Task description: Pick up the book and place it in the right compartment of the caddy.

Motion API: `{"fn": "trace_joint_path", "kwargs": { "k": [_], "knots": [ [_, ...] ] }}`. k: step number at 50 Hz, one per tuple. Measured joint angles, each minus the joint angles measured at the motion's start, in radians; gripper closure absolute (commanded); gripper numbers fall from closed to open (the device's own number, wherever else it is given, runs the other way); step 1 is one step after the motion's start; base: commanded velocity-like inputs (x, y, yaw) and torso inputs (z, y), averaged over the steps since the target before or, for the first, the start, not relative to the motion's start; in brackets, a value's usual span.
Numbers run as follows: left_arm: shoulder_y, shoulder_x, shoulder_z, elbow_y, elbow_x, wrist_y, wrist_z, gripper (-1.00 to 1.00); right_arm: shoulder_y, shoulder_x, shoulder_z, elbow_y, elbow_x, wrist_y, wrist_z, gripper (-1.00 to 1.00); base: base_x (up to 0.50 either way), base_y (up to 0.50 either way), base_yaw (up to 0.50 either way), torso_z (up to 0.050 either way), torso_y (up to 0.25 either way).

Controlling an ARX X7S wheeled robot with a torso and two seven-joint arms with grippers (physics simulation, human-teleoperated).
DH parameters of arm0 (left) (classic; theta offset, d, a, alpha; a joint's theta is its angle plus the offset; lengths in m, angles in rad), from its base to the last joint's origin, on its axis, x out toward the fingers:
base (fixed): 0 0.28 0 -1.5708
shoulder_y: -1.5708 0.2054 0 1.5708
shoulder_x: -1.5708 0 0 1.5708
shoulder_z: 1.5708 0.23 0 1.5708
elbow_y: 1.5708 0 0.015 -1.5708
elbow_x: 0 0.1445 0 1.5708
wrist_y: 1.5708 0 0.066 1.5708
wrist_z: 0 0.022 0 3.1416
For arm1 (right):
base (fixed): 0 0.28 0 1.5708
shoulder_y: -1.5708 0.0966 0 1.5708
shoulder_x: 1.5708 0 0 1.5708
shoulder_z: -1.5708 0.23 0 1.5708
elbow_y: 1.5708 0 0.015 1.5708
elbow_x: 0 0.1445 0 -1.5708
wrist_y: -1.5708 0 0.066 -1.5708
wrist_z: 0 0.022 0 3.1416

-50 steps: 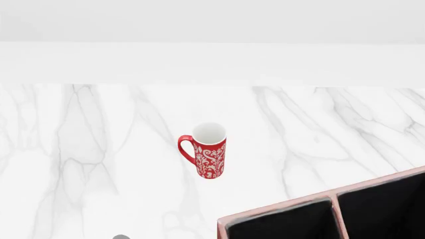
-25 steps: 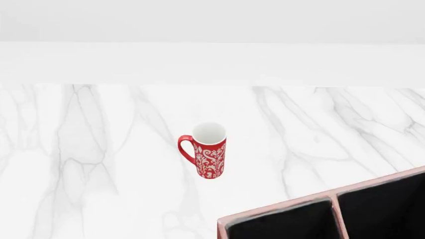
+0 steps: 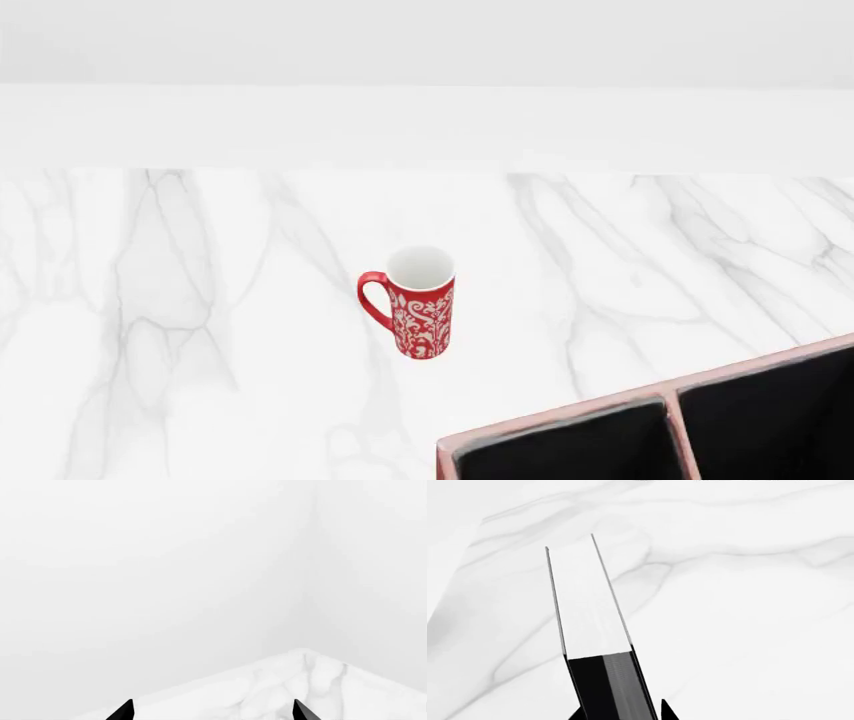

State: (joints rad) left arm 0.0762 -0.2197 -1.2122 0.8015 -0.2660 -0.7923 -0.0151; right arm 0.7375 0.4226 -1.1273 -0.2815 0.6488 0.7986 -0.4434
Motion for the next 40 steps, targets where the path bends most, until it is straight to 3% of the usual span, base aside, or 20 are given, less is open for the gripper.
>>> {"fn": "trace_joint_path", "kwargs": {
  "k": [40],
  "knots": [
    [0.004, 0.004, 0.017, -0.004, -0.003, 0.011, -0.008, -1.0, -0.023, -0.023, 0.15, -0.014, -0.037, -0.103, 0.193, 1.0, 0.0, 0.0, 0.0, 0.0, 0.0]
  ]
}}
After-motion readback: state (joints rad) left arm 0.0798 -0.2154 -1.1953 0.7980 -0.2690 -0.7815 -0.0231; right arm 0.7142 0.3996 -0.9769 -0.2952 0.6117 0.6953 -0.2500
